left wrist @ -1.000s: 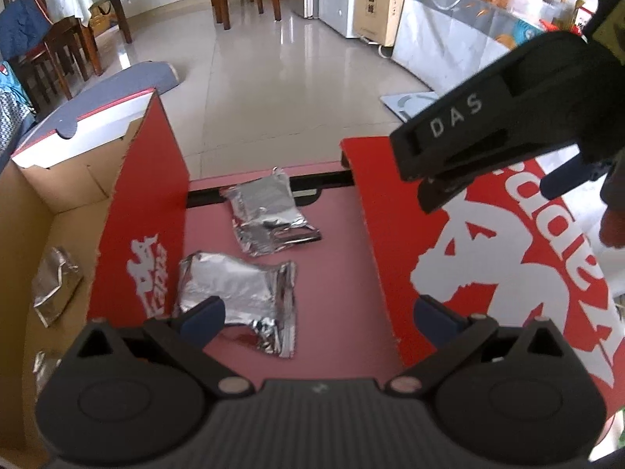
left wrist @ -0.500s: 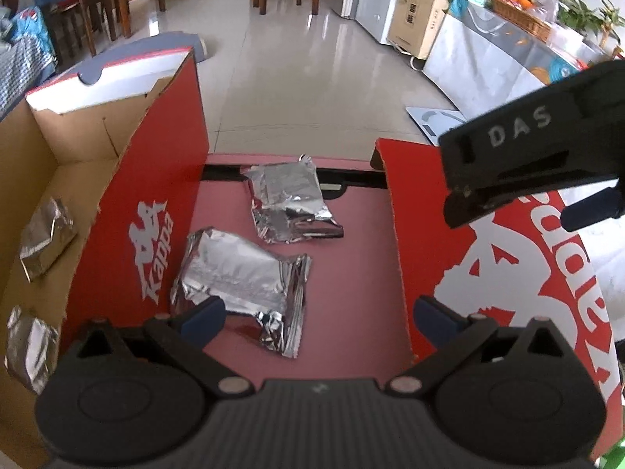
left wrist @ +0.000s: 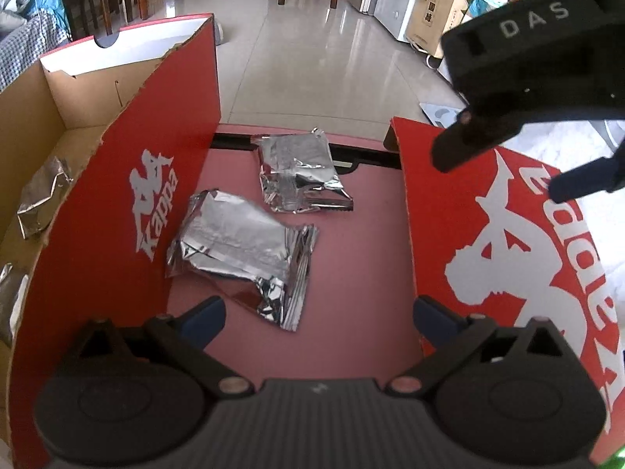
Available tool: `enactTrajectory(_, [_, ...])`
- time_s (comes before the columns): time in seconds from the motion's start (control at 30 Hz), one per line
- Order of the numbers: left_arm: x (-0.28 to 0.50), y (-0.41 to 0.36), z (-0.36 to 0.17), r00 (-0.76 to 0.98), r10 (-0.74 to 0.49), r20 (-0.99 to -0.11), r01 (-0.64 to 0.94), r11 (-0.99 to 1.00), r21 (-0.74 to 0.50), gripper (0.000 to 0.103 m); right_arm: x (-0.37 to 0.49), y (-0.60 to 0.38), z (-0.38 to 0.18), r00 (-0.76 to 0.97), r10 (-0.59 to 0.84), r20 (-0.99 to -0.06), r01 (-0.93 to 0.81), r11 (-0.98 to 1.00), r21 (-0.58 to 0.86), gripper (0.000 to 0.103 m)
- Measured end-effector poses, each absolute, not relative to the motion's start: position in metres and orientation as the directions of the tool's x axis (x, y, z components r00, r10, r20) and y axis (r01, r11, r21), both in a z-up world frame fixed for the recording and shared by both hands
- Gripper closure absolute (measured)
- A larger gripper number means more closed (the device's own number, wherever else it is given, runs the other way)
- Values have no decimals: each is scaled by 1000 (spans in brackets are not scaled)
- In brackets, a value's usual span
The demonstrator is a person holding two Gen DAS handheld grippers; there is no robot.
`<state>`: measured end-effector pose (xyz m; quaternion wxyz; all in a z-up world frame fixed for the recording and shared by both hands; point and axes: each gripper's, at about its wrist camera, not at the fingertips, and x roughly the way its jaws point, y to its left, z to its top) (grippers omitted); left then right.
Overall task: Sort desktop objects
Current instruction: 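Move the open right tool over the silver packets in the Kappa shoebox, then lower the open right tool onto a silver packet in the shoebox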
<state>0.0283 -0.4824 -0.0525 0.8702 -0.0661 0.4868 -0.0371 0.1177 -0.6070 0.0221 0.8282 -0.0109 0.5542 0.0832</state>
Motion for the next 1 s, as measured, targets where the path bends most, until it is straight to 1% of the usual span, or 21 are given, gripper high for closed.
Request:
enactTrajectory(0.13, [29,-480,-49,495,-162,-854,15,984,-178,0,118,-595,17,354,171,-920,-217,971,97,23])
enactTrajectory(0.17, [29,-480,-47,491,-169,-854,29,984,-178,0,118,-592,16,349,183,-919,-235,967,103,26])
enactTrajectory(0.2, [28,-481,-44,488,-176,-855,47,983,-175,0,118,-589,17,350,194,-916,-251,962,108,26])
enactTrajectory(0.37, [19,-486,-24,491,-205,-846,143,978,-153,0,115,-578,21,360,240,-902,-328,937,119,26])
enactTrajectory(0.53, [5,-484,-4,473,-249,-845,223,962,-158,0,114,-570,25,365,268,-891,-384,916,118,26])
enactTrajectory(0.67, [0,-476,11,484,-256,-837,242,958,-154,0,112,-563,23,348,288,-892,-407,904,133,26])
enactTrajectory(1.0, [-10,-438,40,518,-223,-826,267,959,-92,0,109,-541,17,308,302,-902,-467,874,133,26])
